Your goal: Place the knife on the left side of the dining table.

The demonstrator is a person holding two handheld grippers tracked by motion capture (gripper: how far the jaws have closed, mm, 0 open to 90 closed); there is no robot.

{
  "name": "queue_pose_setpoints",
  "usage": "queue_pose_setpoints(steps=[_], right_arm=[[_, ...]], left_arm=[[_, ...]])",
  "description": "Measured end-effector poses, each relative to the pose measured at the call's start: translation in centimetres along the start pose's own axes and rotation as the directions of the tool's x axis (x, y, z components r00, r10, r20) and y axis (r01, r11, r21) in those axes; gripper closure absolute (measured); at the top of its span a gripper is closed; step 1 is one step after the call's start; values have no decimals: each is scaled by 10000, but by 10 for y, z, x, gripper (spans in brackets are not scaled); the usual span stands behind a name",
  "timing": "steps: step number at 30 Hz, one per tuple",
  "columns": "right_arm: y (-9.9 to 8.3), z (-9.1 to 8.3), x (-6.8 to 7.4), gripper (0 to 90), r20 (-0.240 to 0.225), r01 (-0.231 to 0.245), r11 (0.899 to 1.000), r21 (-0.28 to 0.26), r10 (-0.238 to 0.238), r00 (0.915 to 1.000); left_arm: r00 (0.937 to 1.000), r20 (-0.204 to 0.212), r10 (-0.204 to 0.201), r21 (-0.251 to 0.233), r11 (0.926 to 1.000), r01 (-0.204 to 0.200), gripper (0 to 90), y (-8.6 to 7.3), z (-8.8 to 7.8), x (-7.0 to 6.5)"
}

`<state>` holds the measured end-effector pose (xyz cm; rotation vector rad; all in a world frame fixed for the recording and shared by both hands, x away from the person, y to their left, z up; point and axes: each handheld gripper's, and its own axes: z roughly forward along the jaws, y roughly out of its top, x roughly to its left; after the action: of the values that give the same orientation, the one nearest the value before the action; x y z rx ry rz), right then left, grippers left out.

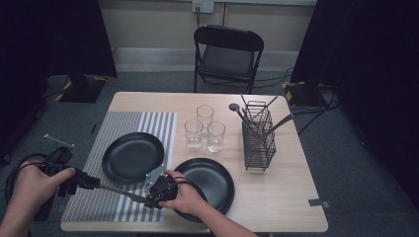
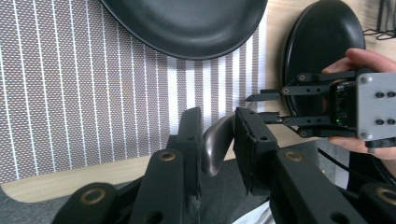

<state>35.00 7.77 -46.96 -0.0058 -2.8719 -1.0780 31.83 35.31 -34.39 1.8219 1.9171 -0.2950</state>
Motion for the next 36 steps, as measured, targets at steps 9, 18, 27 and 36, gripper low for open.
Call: queue_pose_setpoints(steps=[9,18,27,36], right_arm=[[0,1,0,744,-65,-73,9999,147,74,10000],[-1,4,-4,723,-329,-727,9973,134,732,9968],[-4,10,-4,731,-333,-827,9965,150,831,9960],[-2,11,-2,738,-172,-743,9967,323,749,9970]], left_arm=[[9999,-138,54,42,10000,-53,707,-1,3,5],[9993,-342,128,98,9999,-125,701,0,3,2],[9991,-366,201,52,9998,-199,694,0,3,3],[9985,-416,343,131,9993,-337,683,0,4,3]])
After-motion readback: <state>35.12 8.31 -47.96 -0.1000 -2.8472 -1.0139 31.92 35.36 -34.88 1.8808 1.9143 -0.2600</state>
